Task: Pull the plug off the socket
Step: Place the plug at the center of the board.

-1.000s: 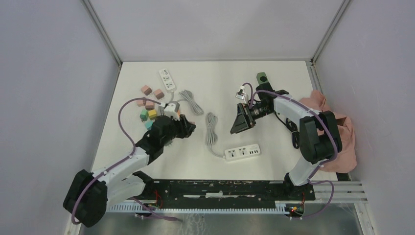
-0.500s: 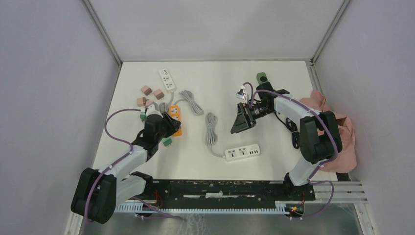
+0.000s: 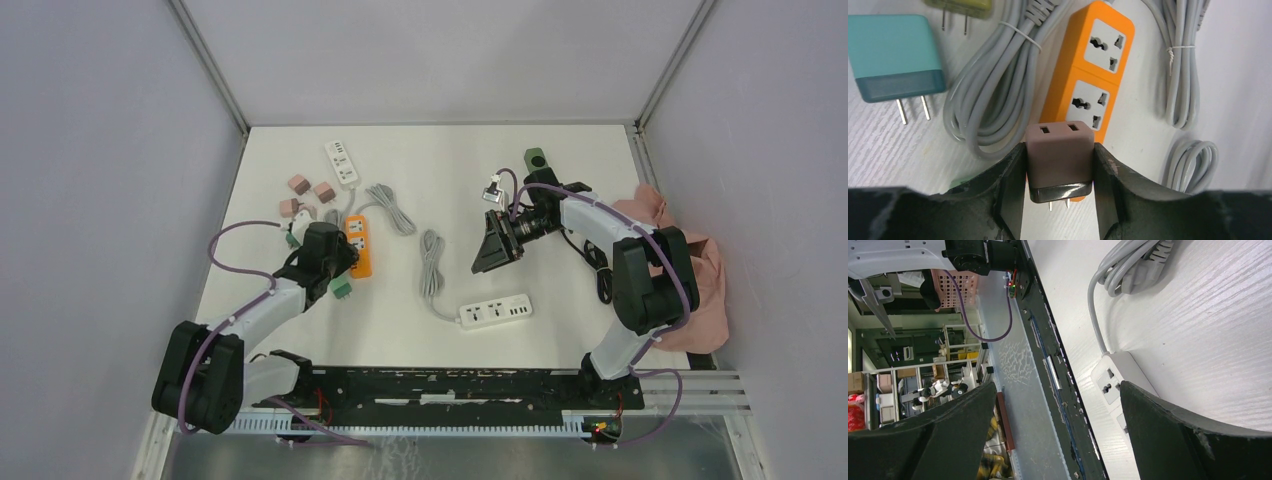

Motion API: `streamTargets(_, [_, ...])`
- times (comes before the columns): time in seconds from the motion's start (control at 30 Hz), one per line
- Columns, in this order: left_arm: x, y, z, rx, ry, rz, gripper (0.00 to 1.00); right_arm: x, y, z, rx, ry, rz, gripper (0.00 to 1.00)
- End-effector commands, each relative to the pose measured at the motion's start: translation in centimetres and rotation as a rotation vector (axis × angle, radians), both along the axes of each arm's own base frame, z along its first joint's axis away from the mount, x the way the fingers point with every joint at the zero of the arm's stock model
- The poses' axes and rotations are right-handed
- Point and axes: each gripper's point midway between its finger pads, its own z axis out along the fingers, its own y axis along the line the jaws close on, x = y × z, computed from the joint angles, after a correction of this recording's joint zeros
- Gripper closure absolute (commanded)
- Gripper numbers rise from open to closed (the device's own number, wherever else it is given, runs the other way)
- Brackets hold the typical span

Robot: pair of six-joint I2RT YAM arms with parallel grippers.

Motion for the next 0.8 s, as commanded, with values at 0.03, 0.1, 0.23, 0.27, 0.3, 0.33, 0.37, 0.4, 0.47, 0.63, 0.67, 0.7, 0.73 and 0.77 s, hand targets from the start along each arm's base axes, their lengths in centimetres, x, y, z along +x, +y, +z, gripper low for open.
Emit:
streamTargets(0.03, [1.1,1.5,1.5,0.003,-0.024,0.127,0.39,1.1,0.1,1.1,0.017,-0.062,0.002,0.0])
streamTargets(0.1, [1.0,1.6,1.6,0.004,-0.022,0.135,0.33,1.0,0.1,1.2,0.017,-0.062,0.002,0.0])
streamTargets(0.23, [1.0,1.6,1.9,-0.001,-0.017,0.139,0.26,1.1,0.0,1.2,0.018,-0.064,0.001,0.0])
streamTargets(0.27, [0.9,1.5,2.1,-0.004,-0.015,0.136,0.25,1.1,0.0,1.2,0.018,-0.063,-0.001,0.0])
streamTargets(0.3, [0.9,1.4,2.3,-0.008,-0.016,0.132,0.22,1.1,0.0,1.2,0.018,-0.063,0.0,0.0])
streamTargets(0.33, [0.9,1.3,2.5,-0.012,-0.017,0.128,0.2,1.1,0.0,1.2,0.018,-0.064,-0.001,0.0])
streamTargets(0.37, [0.9,1.1,2.7,-0.018,-0.017,0.121,0.19,1.1,0.0,1.2,0.018,-0.064,0.0,0.0])
streamTargets(0.4, [0.9,0.9,2.9,-0.026,-0.019,0.114,0.17,1.1,0.0,1.2,0.017,-0.066,0.0,0.0])
streamTargets(0.47, [0.9,0.6,3.4,-0.043,-0.024,0.1,0.14,1.1,-0.1,1.2,0.016,-0.068,-0.001,0.0])
streamTargets(0.63, [0.9,-0.5,5.3,-0.091,-0.067,0.045,0.06,1.1,-0.1,1.3,0.015,-0.07,-0.001,0.0])
streamTargets(0.67, [0.9,-0.7,5.7,-0.1,-0.075,0.038,0.04,1.1,-0.1,1.3,0.015,-0.071,-0.001,0.0])
streamTargets(0.7, [0.8,-0.9,6.0,-0.11,-0.084,0.029,0.02,1.1,-0.1,1.4,0.017,-0.074,0.001,0.0])
streamTargets(0.73, [0.8,-1.0,6.4,-0.117,-0.094,0.023,0.01,1.2,-0.1,1.4,0.016,-0.077,0.001,0.0])
streamTargets(0.77, [0.7,-1.1,6.8,-0.125,-0.105,0.016,0.0,1.1,-0.2,1.4,0.017,-0.077,0.002,0.0])
